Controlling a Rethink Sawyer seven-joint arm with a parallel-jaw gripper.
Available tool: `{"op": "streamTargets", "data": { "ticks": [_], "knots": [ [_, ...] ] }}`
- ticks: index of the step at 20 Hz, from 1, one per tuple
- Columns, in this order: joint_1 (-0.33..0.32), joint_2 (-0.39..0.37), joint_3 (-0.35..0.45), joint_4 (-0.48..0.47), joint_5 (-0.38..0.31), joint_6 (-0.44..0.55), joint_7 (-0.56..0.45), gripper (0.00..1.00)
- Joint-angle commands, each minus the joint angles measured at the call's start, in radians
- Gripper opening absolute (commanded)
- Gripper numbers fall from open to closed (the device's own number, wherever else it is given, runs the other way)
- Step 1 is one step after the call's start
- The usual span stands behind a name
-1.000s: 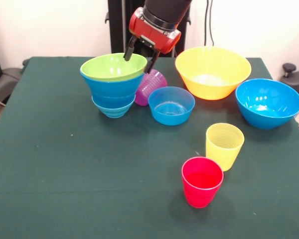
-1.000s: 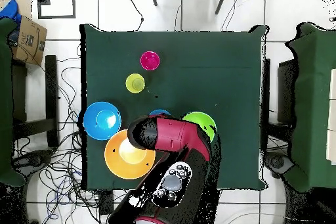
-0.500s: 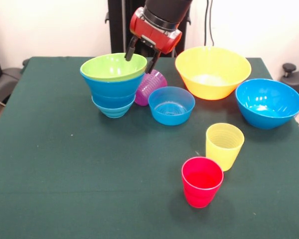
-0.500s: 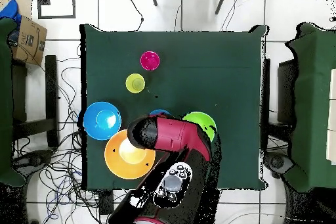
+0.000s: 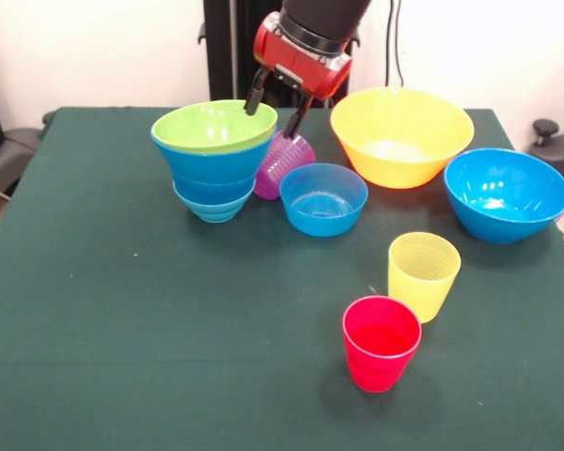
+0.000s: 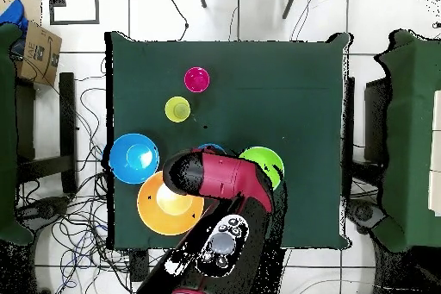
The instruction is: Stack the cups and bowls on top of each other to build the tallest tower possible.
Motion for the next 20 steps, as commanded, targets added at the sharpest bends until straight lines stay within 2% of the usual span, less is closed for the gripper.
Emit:
{"op": "streamTargets", "data": {
  "ticks": [1,3,9,15,20],
  "knots": [
    [0.017,-0.024,0.091,0.036,0.054,0.087,0.172,1.00],
    [0.017,-0.036,0.103,0.044,0.063,0.103,0.160,1.00],
    [-0.037,-0.093,0.198,0.088,0.057,0.135,0.040,1.00],
    [-0.099,-0.122,0.290,0.146,0.025,0.070,-0.027,1.00],
    [-0.158,-0.136,0.399,0.195,0.031,0.048,-0.051,1.00]
  ]
}}
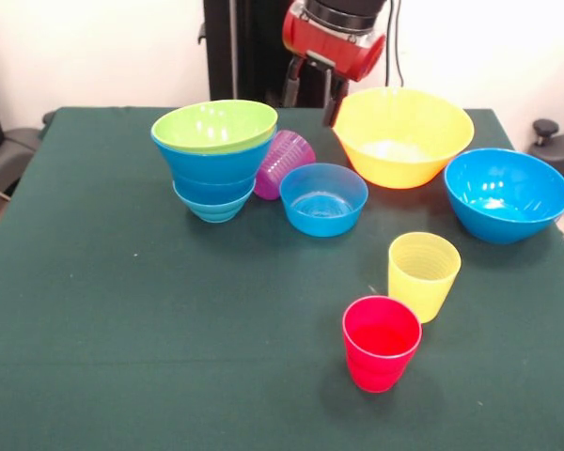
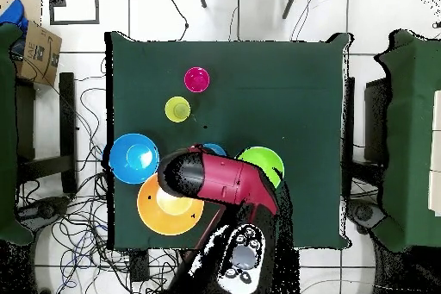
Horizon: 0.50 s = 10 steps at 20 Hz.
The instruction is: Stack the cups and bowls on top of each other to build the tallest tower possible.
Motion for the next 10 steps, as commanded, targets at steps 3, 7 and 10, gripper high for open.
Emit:
{"op": "streamTargets", "data": {
  "ticks": [3,7,10],
  "knots": [
    [-0.086,0.003,0.295,0.131,-0.003,-0.019,-0.050,1.00],
    [-0.110,0.012,0.337,0.148,-0.023,-0.058,-0.033,1.00],
    [-0.123,0.016,0.359,0.150,-0.034,-0.059,-0.030,1.00]
  ]
}}
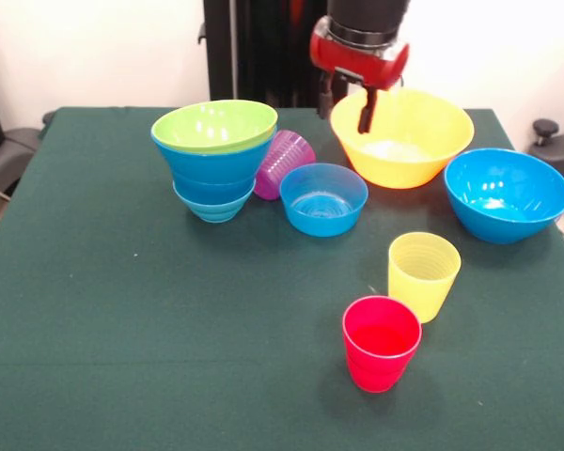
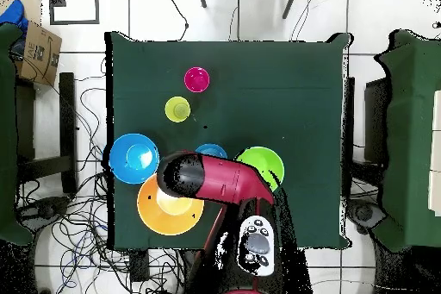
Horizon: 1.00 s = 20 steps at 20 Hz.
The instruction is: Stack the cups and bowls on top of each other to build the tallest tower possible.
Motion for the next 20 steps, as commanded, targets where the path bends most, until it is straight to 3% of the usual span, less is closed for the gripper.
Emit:
{"op": "streamTargets", "data": {
  "ticks": [1,13,18,20],
  "knots": [
    [-0.028,0.036,0.198,0.073,-0.037,-0.057,-0.030,1.00],
    [-0.128,0.041,0.344,0.111,-0.076,-0.065,-0.088,1.00],
    [-0.145,0.044,0.340,0.114,-0.120,-0.072,-0.071,1.00],
    [-0.121,0.045,0.299,0.102,-0.139,-0.080,-0.031,1.00]
  ]
}}
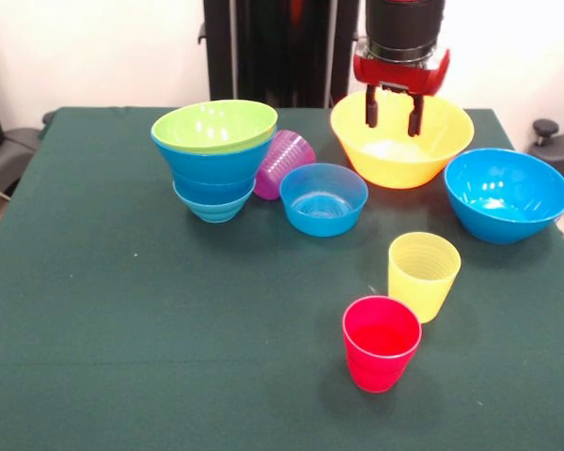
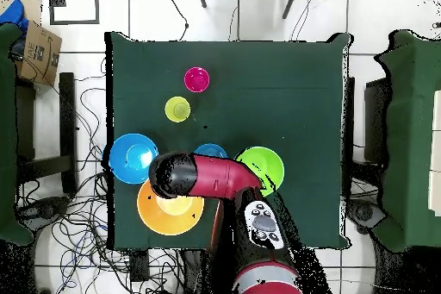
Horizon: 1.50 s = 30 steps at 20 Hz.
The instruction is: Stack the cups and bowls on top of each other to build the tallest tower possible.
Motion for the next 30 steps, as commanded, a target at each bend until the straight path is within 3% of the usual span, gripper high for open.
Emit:
{"op": "streamTargets", "data": {
  "ticks": [1,6,8,9,13,16,26,30],
  "knots": [
    [0.015,0.047,0.055,0.032,-0.109,-0.091,-0.006,1.00],
    [0.054,0.061,-0.014,0.042,-0.073,-0.177,0.138,1.00],
    [0.082,0.060,-0.053,0.018,-0.089,-0.150,0.129,1.00],
    [0.079,0.060,-0.048,-0.004,-0.113,-0.117,0.079,1.00],
    [-0.009,0.080,0.059,-0.048,-0.194,-0.069,-0.131,1.00],
    [-0.049,0.075,0.114,-0.069,-0.263,-0.046,-0.217,1.00],
    [-0.183,0.011,0.251,0.055,-0.449,-0.043,-0.267,1.00],
    [-0.209,0.051,0.282,0.060,-0.526,-0.063,-0.243,1.00]
  ]
}}
